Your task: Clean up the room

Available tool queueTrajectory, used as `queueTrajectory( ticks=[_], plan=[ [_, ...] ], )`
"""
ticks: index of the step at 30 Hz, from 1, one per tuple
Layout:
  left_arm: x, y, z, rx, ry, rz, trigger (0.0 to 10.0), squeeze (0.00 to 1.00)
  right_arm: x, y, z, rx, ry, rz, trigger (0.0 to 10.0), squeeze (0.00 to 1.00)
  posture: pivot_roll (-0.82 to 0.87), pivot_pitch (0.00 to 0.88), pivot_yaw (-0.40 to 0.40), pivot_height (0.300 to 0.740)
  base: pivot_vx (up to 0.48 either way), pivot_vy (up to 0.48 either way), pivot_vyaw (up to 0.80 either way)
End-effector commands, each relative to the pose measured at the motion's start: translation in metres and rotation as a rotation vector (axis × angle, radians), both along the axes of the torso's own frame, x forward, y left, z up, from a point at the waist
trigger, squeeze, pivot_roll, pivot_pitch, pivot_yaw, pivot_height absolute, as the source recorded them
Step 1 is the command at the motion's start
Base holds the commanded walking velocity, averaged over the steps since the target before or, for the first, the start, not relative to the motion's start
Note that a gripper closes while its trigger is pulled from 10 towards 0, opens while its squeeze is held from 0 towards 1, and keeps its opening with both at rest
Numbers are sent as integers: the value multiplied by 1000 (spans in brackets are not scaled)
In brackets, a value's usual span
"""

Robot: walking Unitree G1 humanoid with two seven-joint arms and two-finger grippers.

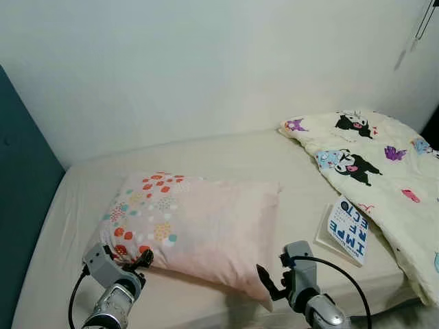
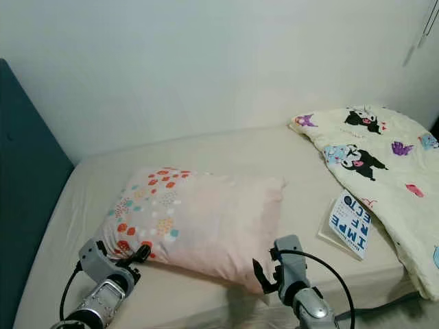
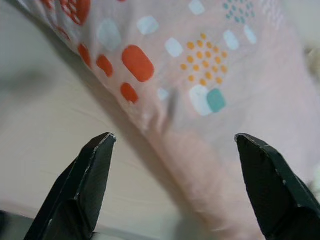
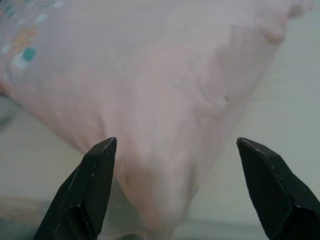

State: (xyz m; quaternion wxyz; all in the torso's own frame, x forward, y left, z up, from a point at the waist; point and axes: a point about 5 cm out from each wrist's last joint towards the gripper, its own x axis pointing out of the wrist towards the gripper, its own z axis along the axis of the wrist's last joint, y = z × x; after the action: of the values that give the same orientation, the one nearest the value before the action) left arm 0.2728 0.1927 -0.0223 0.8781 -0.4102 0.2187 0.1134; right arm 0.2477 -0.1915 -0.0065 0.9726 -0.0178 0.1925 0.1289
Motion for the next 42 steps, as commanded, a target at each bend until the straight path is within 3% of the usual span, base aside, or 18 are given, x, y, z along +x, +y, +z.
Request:
queueTrajectory(
  ticks=[1, 21, 31, 32, 34, 35, 36, 37, 38, 39, 41, 42],
  plan=[
    [-3, -12, -4, -77, 5, -24, 10000, 0, -4, -3, -5, 34, 39, -56, 10000, 0, -164, 89, 35, 731, 0, 0, 0],
    [0, -34, -4, -108, 3, -87, 10000, 0, -4, -7, -7, 24, 84, -73, 10000, 0, -178, 86, 26, 641, 0, 0, 0],
    [20, -40, 14, -133, -73, -84, 10000, 0, -1, -8, -6, 17, 83, -66, 10000, 0, -180, 79, 35, 586, 0, 0, 0],
    [26, -41, 20, -64, -106, -122, 10000, 0, -1, -7, -5, 21, 74, -69, 10000, 0, -183, 81, 38, 581, 0, 0, 0],
    [29, -41, 24, -19, -127, -145, 10000, 0, -1, -7, -4, 24, 68, -71, 10000, 0, -183, 81, 38, 581, 0, 0, 0],
    [35, -41, 32, 55, -164, -175, 10000, 0, -1, -7, -4, 27, 63, -72, 10000, 0, -181, 80, 38, 581, 0, 0, 0],
    [35, -41, 32, 55, -164, -175, 10000, 0, -1, -7, -4, 27, 63, -72, 10000, 0, -181, 80, 38, 581, 0, 0, 0],
    [41, -40, 39, 134, -196, -205, 10000, 0, -1, -7, -3, 29, 61, -74, 10000, 0, -179, 81, 38, 581, 0, 0, 0],
    [41, -40, 39, 134, -196, -205, 10000, 0, -1, -7, -3, 29, 61, -74, 10000, 0, -179, 81, 38, 581, 0, 0, 0],
    [44, -39, 43, 191, -215, -225, 10000, 0, -1, -7, -3, 30, 60, -74, 10000, 0, -176, 82, 38, 581, 0, 0, 0],
    [44, -39, 43, 191, -215, -225, 10000, 0, -1, -7, -3, 30, 60, -74, 10000, 0, -176, 82, 38, 581, 0, 0, 0],
    [51, -36, 54, 301, -252, -252, 10000, 0, 0, -7, -3, 33, 60, -74, 10000, 0, -171, 81, 38, 581, 0, 0, 0]
  ],
)
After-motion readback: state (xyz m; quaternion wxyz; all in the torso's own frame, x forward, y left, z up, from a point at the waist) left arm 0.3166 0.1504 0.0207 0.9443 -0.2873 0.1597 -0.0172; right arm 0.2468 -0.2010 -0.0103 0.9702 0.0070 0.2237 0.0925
